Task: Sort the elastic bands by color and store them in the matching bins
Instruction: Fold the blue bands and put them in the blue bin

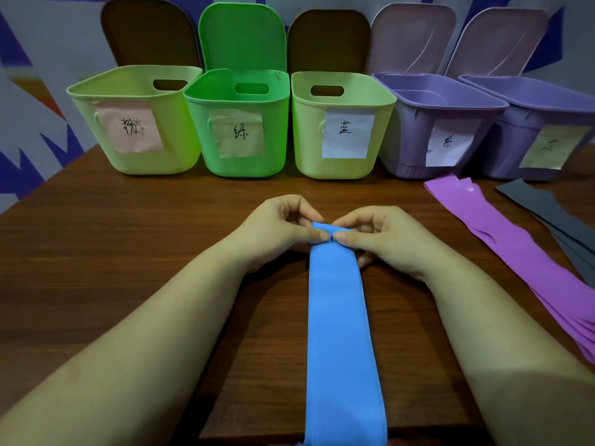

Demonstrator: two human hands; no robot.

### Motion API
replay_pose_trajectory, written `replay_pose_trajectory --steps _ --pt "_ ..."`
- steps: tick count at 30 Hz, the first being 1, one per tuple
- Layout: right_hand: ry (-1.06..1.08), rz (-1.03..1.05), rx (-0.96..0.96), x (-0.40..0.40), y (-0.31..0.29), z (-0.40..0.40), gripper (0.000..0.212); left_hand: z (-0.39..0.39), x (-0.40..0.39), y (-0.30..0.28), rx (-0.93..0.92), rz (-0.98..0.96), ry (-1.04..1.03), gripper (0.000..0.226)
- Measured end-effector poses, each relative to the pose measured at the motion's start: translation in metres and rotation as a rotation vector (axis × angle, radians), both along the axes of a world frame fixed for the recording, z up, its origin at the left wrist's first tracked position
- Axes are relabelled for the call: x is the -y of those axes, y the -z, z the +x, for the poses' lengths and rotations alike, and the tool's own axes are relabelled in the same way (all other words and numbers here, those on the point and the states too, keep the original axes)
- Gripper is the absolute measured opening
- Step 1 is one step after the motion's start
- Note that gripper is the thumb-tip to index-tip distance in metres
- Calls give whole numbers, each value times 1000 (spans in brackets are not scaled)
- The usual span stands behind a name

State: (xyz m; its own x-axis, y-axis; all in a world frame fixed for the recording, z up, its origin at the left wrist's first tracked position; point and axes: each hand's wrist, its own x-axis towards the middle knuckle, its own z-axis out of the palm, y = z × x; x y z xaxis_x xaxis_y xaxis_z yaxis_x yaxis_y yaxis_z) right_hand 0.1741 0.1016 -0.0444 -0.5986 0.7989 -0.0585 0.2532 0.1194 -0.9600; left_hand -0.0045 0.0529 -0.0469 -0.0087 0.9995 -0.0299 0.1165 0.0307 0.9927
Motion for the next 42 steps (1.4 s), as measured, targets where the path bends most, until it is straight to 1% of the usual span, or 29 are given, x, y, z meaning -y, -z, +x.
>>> replay_pose_trajectory --steps 4,9,18,23,27,30,33,34,36,37,42 --pt "-1 50 36 1 -2 2 10 1 1 -1 -39 -22 28 20" --pt "4 36 24 3 -2 1 11 1 2 -5 -29 -74 72 19" --pt "10 40 11 3 -1 0 16 2 3 -5 19 -48 54 17" --pt "0 39 26 4 -3 0 17 1 2 -4 -12 -77 47 19" --pt "-18 16 28 3 -4 0 22 1 2 -3 -1 -70 54 24" --pt "-31 27 70 4 -3 -1 25 0 3 -3 36 -62 60 26" --pt "-41 24 87 5 -5 0 32 0 3 -3 5 -34 74 27" --pt "-44 28 91 5 -5 1 28 0 3 -3 -5 -25 77 28" --pt "-40 28 92 4 -4 2 10 -1 3 -2 -3 -4 81 29" --pt "-36 24 89 3 -4 2 5 -1 2 -2 0 3 81 30" --pt "-63 24 63 5 -6 4 6 -1 2 0 10 0 106 33"
